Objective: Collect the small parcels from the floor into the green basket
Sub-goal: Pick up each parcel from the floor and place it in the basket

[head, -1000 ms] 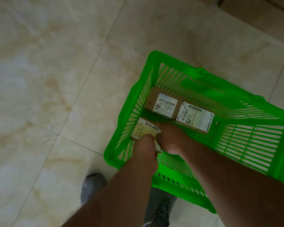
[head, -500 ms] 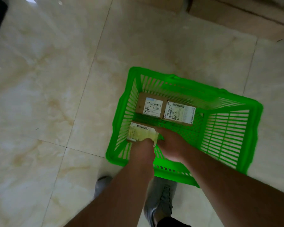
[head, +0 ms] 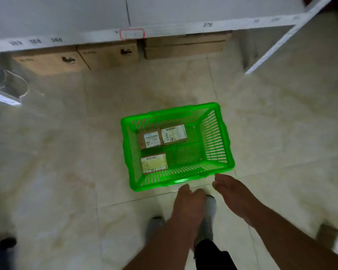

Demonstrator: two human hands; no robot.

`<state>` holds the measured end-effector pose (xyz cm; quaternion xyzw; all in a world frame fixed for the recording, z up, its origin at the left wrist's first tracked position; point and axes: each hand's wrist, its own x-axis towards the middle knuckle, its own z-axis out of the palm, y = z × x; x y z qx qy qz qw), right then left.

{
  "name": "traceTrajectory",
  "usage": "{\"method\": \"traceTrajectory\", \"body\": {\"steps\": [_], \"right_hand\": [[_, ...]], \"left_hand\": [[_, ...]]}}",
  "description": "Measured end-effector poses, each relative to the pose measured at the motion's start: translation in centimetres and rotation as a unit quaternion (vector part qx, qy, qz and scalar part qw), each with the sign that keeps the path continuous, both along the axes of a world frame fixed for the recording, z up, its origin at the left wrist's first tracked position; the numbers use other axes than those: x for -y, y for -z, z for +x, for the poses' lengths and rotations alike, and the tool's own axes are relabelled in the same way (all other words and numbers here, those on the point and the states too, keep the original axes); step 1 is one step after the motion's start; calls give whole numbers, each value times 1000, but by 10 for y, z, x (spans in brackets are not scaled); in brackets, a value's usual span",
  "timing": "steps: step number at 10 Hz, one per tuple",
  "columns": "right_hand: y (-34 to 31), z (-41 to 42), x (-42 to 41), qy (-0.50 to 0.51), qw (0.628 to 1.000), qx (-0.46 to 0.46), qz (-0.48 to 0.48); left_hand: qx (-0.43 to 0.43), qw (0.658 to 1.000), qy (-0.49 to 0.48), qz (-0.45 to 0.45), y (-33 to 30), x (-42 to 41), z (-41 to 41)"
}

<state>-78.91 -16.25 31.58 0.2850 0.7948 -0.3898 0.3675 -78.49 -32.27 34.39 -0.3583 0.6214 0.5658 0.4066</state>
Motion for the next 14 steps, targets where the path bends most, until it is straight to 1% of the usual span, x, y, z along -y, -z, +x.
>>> {"method": "traceTrajectory", "body": {"steps": [1,2,3,4,5,6,7,8,10,11,12,13,14], "right_hand": [[-28,47,-30,89,996,-1,0],[-49,101,-65,158,987,-1,11],[-62,163,-104,217,976,18,26],[-69,229,-145,263,963,29,45],[-69,297,-188,312,948,37,54],[-68,370,-231,338,938,39,64],[-70,445,-269,383,921,56,51],[-77,519,-305,380,919,74,70],[-87,658,-358,393,908,113,95],[-92,710,-370,377,907,150,110],[-67,776,-371,226,946,53,225],[-87,792,-369,415,883,135,175],[-79,820,-370,434,875,171,131]], "left_hand": [[-6,998,64,18,-12,-23,24],[18,992,119,30,-25,-49,55],[34,987,159,6,-37,-87,87],[41,974,221,-11,-46,-128,127],[34,955,294,-20,-52,-172,176],[27,941,337,-21,-60,-218,230],[13,934,355,-31,-58,-258,292],[10,926,375,-35,-58,-294,351],[27,914,405,-24,-80,-352,442],[18,895,446,-19,-82,-366,477],[7,881,473,-13,-72,-374,505],[7,877,481,-5,-61,-373,532],[14,874,486,-4,-58,-367,563]]}}
